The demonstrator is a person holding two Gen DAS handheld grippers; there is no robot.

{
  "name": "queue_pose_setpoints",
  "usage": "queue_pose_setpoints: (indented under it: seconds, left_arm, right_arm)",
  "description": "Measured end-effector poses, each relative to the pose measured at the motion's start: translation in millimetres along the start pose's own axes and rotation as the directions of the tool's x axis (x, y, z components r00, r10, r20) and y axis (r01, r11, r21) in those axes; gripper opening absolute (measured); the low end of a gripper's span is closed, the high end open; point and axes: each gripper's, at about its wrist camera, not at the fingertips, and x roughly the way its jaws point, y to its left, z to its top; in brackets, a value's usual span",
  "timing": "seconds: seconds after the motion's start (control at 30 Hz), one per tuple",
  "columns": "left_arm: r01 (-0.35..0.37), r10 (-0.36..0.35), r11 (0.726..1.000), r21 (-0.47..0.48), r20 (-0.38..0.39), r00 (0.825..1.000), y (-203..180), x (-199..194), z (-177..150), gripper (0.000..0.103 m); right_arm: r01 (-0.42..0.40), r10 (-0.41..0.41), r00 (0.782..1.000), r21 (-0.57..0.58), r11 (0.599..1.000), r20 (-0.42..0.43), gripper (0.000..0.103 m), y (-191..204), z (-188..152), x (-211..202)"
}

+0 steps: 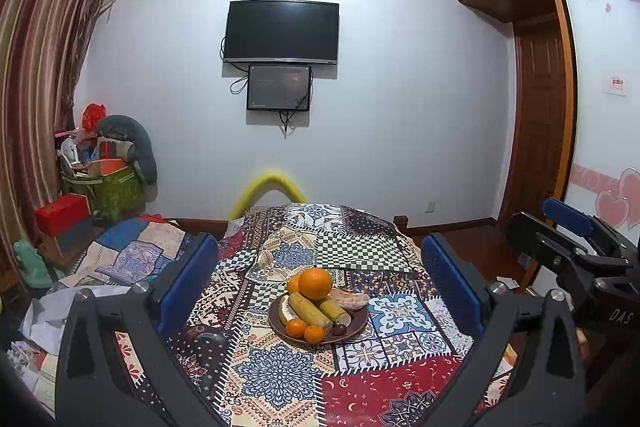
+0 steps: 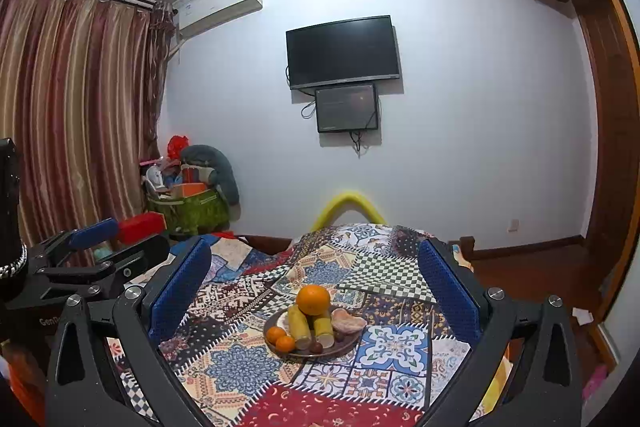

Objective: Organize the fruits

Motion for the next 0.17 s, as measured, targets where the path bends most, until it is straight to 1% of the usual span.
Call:
queue_pose_setpoints:
  seconds: [0.17]
  left_arm:
    - [-0.003,0.003,1.0,0.0,0.003,1.0,-0.5,0.7,-0.1,0.103]
  right_arm:
    - [0.002,-0.002,1.0,0.001,1.0,-0.004,0.103,-1.5,-0.6,1.4]
